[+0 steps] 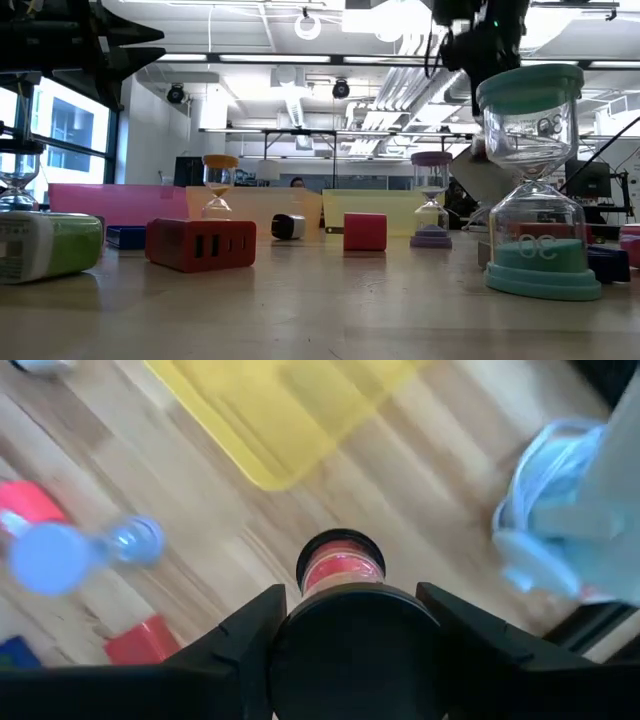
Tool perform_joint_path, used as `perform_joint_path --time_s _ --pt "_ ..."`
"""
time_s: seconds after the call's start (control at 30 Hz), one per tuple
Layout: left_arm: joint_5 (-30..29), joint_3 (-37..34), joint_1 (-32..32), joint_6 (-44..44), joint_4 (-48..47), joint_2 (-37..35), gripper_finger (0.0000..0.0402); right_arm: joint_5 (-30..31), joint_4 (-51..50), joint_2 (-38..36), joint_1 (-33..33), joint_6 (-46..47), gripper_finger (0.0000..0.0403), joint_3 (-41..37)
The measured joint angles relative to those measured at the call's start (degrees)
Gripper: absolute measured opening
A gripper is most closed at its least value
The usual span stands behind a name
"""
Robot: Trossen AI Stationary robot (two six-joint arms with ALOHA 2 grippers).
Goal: Pick & Place Office items
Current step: Put the pink hourglass into the yellow bin
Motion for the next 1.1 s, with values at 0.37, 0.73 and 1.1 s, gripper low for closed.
perform_joint_path --time_s 0.37,0.73,1.1 --pt "0.02 0.02 0.0 -0.01 0.0 0.0 0.0123 1.26 -0.82 14.25 -3.49 -9.11 0.0194 17.54" --pt "0.2 0.0 0.0 -0.07 0.0 -0.02 0.0123 1.38 4.48 31.45 -7.69 -15.64 0.0194 29.29" --pt "0.22 0.02 0.0 -0.29 0.02 0.0 0.0123 1.43 9.55 39.92 -11.03 -16.64 0.0194 29.55"
